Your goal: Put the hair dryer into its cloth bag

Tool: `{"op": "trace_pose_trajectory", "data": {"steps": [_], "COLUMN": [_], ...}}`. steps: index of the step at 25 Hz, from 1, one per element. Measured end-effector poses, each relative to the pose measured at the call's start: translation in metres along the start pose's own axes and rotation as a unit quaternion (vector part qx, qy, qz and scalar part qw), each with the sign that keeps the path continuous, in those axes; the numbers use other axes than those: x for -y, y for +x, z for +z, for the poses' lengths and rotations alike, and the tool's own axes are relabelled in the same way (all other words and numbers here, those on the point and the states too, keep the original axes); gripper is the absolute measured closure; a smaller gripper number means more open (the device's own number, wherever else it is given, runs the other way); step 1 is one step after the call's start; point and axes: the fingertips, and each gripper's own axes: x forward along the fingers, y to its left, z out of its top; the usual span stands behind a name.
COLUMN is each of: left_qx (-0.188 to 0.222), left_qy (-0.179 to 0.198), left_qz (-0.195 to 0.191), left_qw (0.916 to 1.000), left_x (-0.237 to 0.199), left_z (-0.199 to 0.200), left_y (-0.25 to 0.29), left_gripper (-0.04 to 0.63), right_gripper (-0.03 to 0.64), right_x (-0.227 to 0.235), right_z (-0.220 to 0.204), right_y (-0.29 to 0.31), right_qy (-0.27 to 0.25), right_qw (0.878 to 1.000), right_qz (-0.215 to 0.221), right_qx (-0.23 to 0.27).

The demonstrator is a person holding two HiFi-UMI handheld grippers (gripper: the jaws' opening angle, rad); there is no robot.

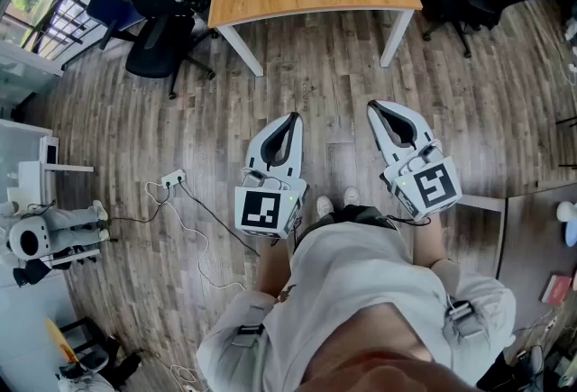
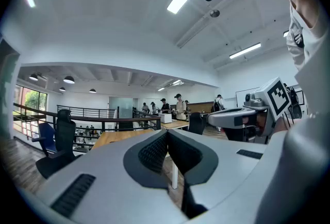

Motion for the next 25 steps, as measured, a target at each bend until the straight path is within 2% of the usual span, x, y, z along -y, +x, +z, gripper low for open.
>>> {"op": "trace_pose_trajectory", "data": {"steps": [4, 14, 25], "left_qx": [-0.012, -0.011, -0.021], "left_qy": [-0.004, 0.006, 0.013], "left_qz": [-0.001, 0.025, 0.029], "left_qw": [0.9999, 0.9996, 0.9993], "left_x": [0.019, 0.042, 0.043], "left_z": [-0.002, 0.005, 0.001], "left_y": [-0.008, -0.002, 0.029], "left_gripper": [0.577, 0.577, 0.577], "right_gripper": [0.597, 0.597, 0.597], "right_x": [-0.006, 0.017, 0.040], "right_z": [-0.001, -0.002, -0.008], "right_y": [-0.019, -0.035, -0.020], "right_qy": [0.010, 0.008, 0.004], "right_qw": [1.000, 1.000, 1.000], "right_qz": [0.008, 0.017, 0.030], "right_qx": [-0.003, 0.003, -0.006]}}
